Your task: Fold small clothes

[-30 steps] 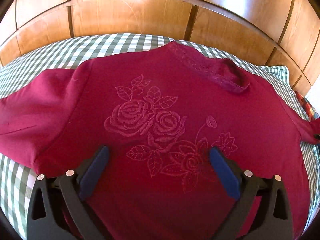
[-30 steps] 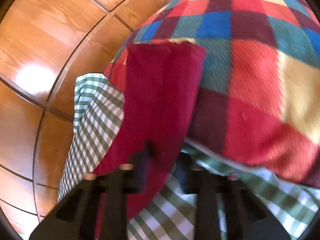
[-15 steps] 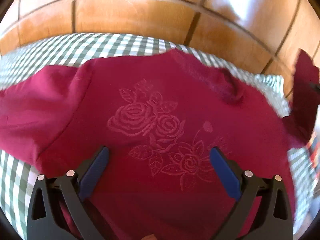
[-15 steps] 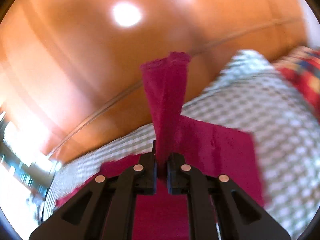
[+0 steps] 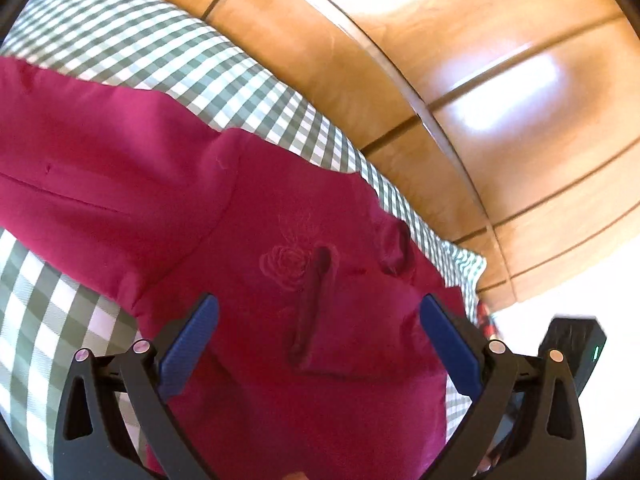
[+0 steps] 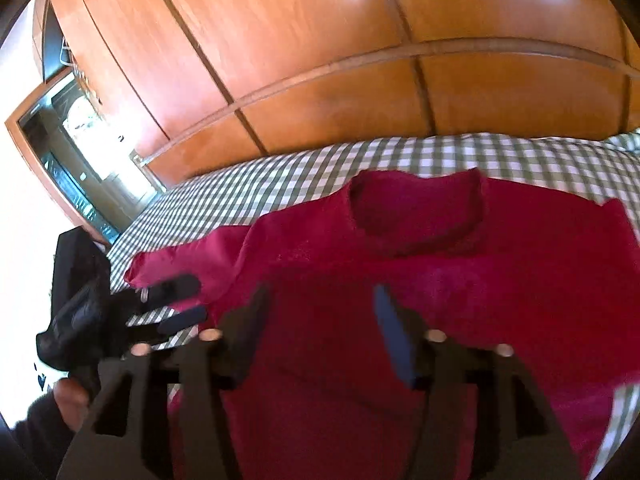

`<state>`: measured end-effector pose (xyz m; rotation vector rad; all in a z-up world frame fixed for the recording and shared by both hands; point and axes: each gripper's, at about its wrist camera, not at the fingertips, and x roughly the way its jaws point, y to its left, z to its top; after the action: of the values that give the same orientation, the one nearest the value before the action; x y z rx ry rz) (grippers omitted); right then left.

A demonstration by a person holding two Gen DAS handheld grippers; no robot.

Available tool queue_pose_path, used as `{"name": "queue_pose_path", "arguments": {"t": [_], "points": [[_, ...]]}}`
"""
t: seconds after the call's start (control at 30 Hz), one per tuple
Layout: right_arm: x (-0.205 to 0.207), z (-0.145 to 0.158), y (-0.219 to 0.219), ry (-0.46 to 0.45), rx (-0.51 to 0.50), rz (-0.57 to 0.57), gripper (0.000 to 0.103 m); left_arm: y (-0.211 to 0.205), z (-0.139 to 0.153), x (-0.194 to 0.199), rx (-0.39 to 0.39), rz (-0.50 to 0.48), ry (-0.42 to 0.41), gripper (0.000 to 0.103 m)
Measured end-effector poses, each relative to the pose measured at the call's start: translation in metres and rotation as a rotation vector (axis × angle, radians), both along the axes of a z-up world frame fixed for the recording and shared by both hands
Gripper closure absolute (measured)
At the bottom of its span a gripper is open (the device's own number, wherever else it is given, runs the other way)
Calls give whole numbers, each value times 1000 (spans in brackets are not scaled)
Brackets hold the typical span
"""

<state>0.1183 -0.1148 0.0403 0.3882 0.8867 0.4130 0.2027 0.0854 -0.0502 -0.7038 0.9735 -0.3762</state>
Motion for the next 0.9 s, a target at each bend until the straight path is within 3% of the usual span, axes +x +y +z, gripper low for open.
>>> {"name": "queue_pose_path", "arguments": {"t": [0.13, 0.2, 0.27, 0.37, 0.43, 0.47, 0.5, 0.63, 0.77, 0.83, 0.9], "points": [[-29, 2, -46, -8, -34, -106, 34, -9, -8, 11, 3, -36, 43, 10], [-49, -2, -77, 3, -66, -185, 32, -22, -12, 17, 49, -74, 62, 27], [-68, -11, -109, 30, -93, -284, 31, -36, -18, 21, 76, -122, 75, 33], [-79, -29, -143, 88, -117, -397, 30, -57, -26, 24, 129, -156, 86, 33], [-85, -39, -159, 121, -139, -442, 30, -67, -25, 25, 171, -164, 64, 51], [-83, -48, -164, 142, -150, -461, 30, -73, -24, 27, 200, -176, 58, 81], [-85, -53, -167, 153, -157, -468, 30, -74, -22, 29, 206, -183, 51, 98], [-65, -64, -165, 165, -150, -486, 30, -75, 18, 33, 179, -191, -87, 98], [-45, -61, -166, 134, -108, -532, 30, -57, 77, 37, 134, -114, -244, 98], [-38, -62, -160, 122, -136, -533, 30, -46, 88, 38, 154, -89, -276, 98], [-37, -70, -156, 140, -181, -535, 30, -41, 78, 41, 207, -88, -249, 98]]}}
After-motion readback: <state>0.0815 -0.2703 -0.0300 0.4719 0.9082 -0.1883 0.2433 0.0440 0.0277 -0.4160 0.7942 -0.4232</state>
